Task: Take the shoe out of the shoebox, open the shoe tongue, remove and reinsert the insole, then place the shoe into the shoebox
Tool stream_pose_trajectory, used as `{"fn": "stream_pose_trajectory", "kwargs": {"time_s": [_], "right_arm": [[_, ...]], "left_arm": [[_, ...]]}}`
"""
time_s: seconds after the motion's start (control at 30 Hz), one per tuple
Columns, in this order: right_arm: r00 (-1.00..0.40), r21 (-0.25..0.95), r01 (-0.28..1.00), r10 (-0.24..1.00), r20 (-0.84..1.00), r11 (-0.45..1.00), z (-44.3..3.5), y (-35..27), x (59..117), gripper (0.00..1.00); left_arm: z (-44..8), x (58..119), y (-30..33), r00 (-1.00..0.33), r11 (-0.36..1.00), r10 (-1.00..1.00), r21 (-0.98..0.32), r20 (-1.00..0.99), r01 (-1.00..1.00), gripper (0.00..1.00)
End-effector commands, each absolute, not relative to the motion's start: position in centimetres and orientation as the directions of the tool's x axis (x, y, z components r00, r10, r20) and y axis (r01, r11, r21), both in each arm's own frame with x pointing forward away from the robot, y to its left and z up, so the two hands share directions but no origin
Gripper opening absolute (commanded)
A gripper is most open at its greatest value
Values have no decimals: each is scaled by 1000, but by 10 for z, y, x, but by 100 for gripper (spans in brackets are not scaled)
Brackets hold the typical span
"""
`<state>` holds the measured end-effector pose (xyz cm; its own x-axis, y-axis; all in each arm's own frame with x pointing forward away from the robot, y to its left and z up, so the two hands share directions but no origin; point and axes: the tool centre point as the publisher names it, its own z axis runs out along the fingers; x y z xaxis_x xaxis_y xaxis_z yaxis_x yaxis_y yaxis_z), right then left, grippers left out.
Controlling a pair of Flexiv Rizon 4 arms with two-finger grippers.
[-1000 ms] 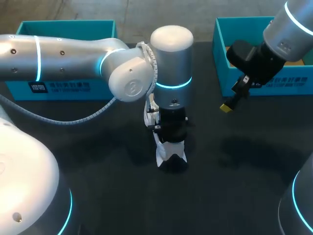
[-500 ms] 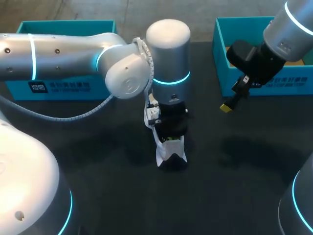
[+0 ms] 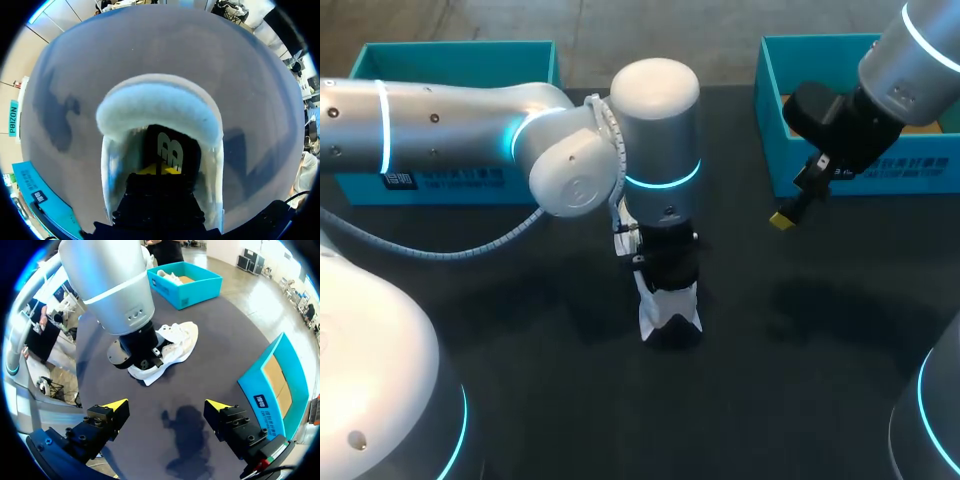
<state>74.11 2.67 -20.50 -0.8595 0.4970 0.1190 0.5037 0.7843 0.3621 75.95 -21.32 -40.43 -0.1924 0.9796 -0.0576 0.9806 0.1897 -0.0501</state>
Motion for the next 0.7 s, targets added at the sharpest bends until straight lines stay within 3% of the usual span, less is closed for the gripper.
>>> {"fn": "stream_pose_trajectory", "kwargs": {"time_s": [0.03, 0.23, 0.7], "right_arm": [[-859, 360, 504, 497, 120, 785, -205, 27, 742, 100], [-859, 360, 504, 497, 120, 785, -205, 27, 742, 100], [-859, 360, 504, 497, 120, 785, -205, 27, 742, 100]], "left_arm": [[-392, 762, -209, -198, 198, 978, -7, -72, 980, 0], [-379, 777, -205, -207, 213, 975, 76, -77, 974, 0], [-377, 779, -205, -219, 224, 972, 56, -85, 973, 0]]}}
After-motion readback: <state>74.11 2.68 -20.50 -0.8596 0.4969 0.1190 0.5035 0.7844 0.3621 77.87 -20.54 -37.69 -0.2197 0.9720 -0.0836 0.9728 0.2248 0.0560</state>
